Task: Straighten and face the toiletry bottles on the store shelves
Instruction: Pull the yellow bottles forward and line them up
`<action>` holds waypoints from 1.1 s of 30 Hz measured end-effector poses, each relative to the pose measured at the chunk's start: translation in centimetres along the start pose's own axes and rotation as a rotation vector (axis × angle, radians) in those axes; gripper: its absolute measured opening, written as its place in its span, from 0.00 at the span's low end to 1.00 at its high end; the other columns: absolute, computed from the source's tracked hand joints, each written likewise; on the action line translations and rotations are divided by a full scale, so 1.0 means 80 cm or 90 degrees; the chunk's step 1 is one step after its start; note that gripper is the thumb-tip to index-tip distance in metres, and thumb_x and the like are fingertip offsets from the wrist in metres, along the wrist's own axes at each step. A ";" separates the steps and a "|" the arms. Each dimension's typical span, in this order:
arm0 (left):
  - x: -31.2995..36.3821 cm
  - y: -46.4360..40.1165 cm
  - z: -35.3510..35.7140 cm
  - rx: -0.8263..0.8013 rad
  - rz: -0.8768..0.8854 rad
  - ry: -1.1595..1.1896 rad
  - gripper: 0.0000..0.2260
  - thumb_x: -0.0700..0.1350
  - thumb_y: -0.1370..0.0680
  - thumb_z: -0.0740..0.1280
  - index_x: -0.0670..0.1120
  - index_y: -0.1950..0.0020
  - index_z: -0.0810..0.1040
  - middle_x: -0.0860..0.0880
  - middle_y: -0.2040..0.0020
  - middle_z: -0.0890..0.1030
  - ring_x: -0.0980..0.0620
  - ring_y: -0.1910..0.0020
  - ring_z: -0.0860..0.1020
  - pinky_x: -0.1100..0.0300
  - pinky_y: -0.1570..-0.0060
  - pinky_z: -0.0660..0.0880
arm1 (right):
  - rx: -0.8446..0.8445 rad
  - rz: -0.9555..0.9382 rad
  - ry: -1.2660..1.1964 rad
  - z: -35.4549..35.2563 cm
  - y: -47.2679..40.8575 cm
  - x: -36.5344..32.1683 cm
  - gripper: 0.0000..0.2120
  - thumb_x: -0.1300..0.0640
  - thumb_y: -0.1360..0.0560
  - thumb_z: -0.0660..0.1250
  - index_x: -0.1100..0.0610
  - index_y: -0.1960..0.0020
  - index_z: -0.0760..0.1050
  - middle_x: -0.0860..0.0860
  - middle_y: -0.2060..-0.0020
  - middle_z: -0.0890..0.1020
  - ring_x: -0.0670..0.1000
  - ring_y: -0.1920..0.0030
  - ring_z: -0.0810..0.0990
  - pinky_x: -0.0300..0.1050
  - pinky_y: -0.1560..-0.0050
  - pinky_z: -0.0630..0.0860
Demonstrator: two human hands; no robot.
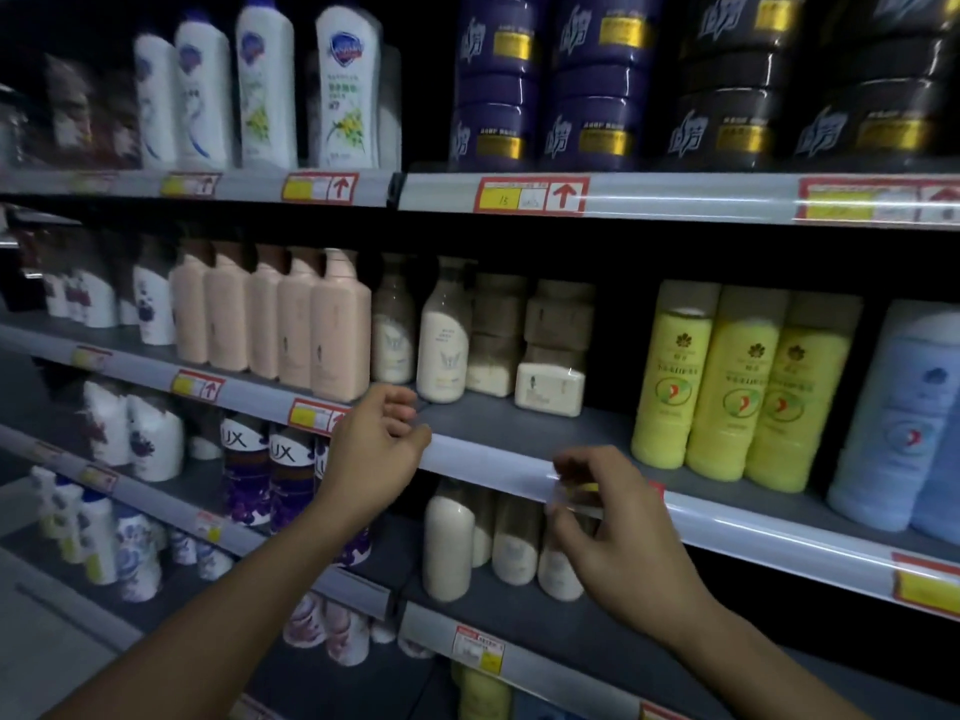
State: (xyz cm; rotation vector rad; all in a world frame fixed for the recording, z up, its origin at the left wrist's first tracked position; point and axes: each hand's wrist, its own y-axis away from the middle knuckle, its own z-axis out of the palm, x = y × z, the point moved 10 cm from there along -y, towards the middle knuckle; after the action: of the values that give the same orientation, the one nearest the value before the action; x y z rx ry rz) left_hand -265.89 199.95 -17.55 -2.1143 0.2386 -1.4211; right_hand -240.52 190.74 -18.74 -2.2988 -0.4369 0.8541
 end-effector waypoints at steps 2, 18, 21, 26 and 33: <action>-0.001 -0.013 0.006 -0.006 0.006 -0.026 0.12 0.39 0.24 0.74 0.49 0.43 0.78 0.52 0.51 0.82 0.56 0.55 0.80 0.72 0.56 0.73 | 0.065 0.005 0.011 -0.023 -0.009 0.007 0.16 0.52 0.24 0.70 0.47 0.37 0.73 0.43 0.45 0.77 0.43 0.43 0.79 0.51 0.44 0.80; -0.039 -0.166 0.088 0.003 -0.028 -0.157 0.40 0.63 0.36 0.81 0.48 0.34 0.64 0.41 0.33 0.75 0.41 0.35 0.77 0.44 0.34 0.76 | 0.399 0.224 0.254 -0.097 -0.045 0.111 0.38 0.47 0.29 0.78 0.64 0.27 0.69 0.63 0.40 0.69 0.62 0.39 0.66 0.55 0.33 0.61; -0.048 -0.178 0.094 0.032 -0.054 -0.164 0.44 0.59 0.34 0.83 0.43 0.30 0.64 0.40 0.30 0.74 0.39 0.30 0.74 0.45 0.31 0.73 | 0.445 0.223 0.278 -0.093 -0.044 0.109 0.38 0.46 0.29 0.78 0.66 0.29 0.70 0.65 0.40 0.71 0.62 0.40 0.67 0.54 0.34 0.61; -0.055 -0.182 0.091 0.070 -0.068 -0.191 0.40 0.60 0.33 0.81 0.43 0.30 0.70 0.42 0.32 0.79 0.41 0.33 0.78 0.47 0.37 0.76 | 0.488 0.254 0.341 -0.091 -0.047 0.109 0.39 0.43 0.32 0.79 0.64 0.31 0.70 0.65 0.39 0.72 0.66 0.40 0.70 0.58 0.34 0.65; -0.041 -0.161 0.082 0.069 -0.035 -0.174 0.37 0.63 0.37 0.82 0.48 0.35 0.73 0.48 0.39 0.83 0.46 0.41 0.82 0.46 0.39 0.79 | 0.501 0.236 0.343 -0.092 -0.045 0.105 0.33 0.51 0.32 0.76 0.64 0.32 0.71 0.66 0.40 0.72 0.66 0.40 0.70 0.58 0.34 0.66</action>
State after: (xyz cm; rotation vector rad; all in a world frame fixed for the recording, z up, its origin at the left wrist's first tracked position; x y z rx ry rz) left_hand -263.51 214.30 -14.85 -2.2084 -0.0019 -1.1305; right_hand -229.68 194.33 -15.91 -1.7557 0.5003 0.4121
